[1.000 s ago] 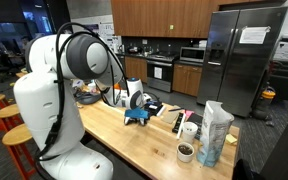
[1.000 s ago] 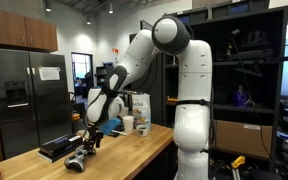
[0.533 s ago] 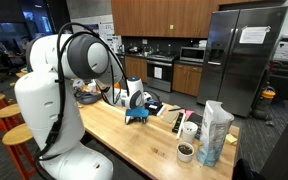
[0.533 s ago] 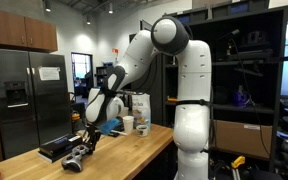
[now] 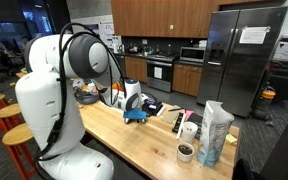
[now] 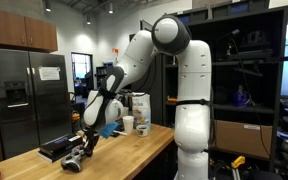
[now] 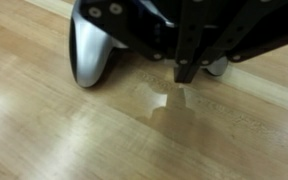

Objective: Put the console on top of the black box.

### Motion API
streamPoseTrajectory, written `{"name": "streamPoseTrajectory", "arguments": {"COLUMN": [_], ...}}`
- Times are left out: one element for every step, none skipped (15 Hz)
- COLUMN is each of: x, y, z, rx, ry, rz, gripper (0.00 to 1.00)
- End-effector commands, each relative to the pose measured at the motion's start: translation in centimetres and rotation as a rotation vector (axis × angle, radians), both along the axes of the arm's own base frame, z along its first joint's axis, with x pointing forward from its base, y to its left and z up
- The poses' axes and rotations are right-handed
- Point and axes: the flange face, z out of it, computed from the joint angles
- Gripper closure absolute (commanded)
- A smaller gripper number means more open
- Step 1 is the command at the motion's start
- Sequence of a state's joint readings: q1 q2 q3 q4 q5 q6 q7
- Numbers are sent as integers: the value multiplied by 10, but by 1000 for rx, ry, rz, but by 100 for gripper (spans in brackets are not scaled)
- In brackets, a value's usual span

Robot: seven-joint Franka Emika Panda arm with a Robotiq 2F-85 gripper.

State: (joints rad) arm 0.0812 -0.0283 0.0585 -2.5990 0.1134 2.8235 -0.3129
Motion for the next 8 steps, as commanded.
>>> {"name": "streamPoseTrajectory", "arguments": {"x": [-12, -15, -19, -21, -22, -24, -26, -28], "y": [13, 19, 26, 32, 39, 45, 51, 56], "z": [4, 6, 8, 10, 13, 15, 18, 22], "rx": [-48, -58, -60, -61, -55, -54, -50, -46], "ry": [-9, -10, -9, -9, -6, -5, -8, -8], "rz": [80, 97, 118, 132, 139, 149, 155, 152], "gripper": [100, 100, 83, 73, 70, 63, 57, 50]}}
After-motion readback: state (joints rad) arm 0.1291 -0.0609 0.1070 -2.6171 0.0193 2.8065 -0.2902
